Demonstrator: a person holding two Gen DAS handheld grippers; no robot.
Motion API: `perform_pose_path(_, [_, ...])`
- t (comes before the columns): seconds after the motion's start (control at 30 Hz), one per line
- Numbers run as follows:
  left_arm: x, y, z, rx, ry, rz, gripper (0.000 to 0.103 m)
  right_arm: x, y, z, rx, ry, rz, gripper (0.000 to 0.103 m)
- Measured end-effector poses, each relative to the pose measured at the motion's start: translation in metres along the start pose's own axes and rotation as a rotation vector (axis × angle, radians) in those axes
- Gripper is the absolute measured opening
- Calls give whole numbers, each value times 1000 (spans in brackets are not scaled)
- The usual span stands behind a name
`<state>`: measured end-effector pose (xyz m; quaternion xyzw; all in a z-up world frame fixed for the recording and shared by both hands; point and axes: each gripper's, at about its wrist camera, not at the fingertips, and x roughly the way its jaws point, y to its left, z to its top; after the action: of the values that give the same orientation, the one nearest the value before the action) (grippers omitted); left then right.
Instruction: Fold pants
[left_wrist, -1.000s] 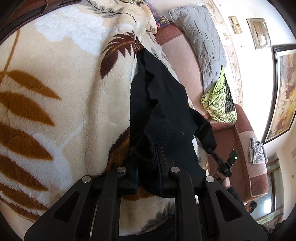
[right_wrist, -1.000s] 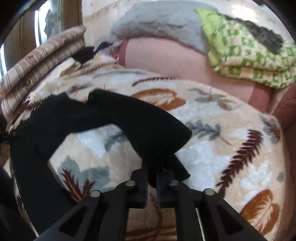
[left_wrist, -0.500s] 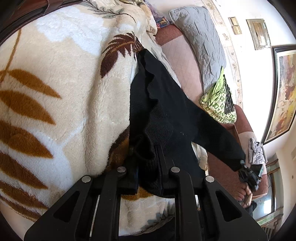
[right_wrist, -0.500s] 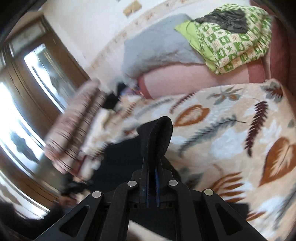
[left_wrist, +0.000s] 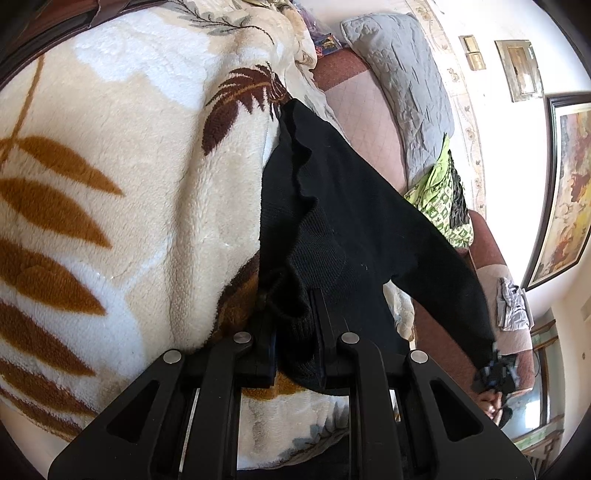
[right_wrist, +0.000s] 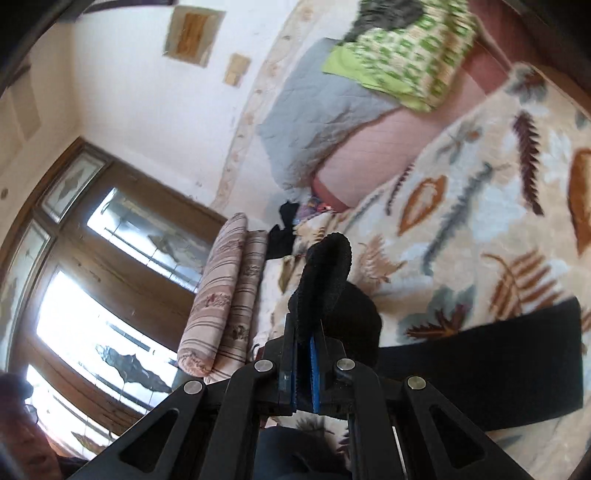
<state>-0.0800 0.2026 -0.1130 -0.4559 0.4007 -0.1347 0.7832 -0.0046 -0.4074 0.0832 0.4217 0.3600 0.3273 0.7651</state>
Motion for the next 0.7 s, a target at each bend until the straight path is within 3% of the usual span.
perform_pose_path(0.13, [1, -1, 2, -1, 12, 2, 14, -1, -47, 21, 75, -27, -90, 5])
perform_pose_path(0.4, [0, -15, 4, 101, 38, 58, 16, 29, -127, 70, 118, 2, -413, 5])
perform_pose_path(0.57, [-9, -30, 3, 177, 42, 109, 31, 46, -148, 90, 74, 16, -565, 5])
perform_pose_path(0.63, [-16, -33, 0, 196, 16, 126, 44, 51, -152, 94, 65, 22, -600, 5])
perform_pose_path(0.7, [-25, -33, -5, 202, -9, 135, 45, 54, -152, 95, 29, 31, -663, 5])
